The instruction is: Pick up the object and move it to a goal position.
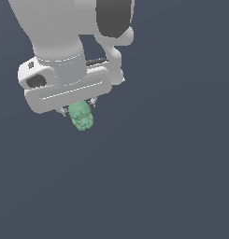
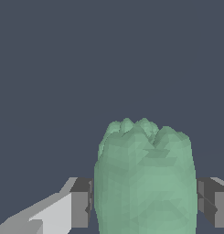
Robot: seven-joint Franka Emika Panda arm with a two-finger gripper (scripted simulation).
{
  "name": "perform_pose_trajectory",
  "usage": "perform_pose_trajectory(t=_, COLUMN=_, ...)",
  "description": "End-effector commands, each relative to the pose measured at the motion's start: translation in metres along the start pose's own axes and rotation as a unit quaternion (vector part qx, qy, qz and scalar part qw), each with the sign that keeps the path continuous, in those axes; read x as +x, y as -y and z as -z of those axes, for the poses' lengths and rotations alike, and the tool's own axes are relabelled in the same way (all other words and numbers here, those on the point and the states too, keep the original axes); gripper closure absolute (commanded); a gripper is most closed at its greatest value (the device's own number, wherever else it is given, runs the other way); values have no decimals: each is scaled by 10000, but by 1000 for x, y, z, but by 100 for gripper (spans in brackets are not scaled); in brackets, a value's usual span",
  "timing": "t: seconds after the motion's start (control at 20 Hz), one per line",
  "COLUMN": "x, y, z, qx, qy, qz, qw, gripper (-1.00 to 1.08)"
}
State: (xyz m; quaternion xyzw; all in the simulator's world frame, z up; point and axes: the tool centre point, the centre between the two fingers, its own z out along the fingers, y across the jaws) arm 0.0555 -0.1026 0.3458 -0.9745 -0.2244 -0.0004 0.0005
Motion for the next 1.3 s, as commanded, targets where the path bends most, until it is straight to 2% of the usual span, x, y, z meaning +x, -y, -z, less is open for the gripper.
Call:
perform_pose_trajectory(t=0.0, x=2, y=-9, z=12, qx=1, qy=1, qz=2, qw=10000, gripper=108)
perform_pose_trajectory(t=0.6, x=11, y=-41, z=51, qx=-3, qy=5, qz=-1, qw=10000, gripper=108)
perform_pose_trajectory(t=1.25, x=14, y=-50, z=62, qx=-3, qy=5, qz=-1, qw=10000, gripper=108)
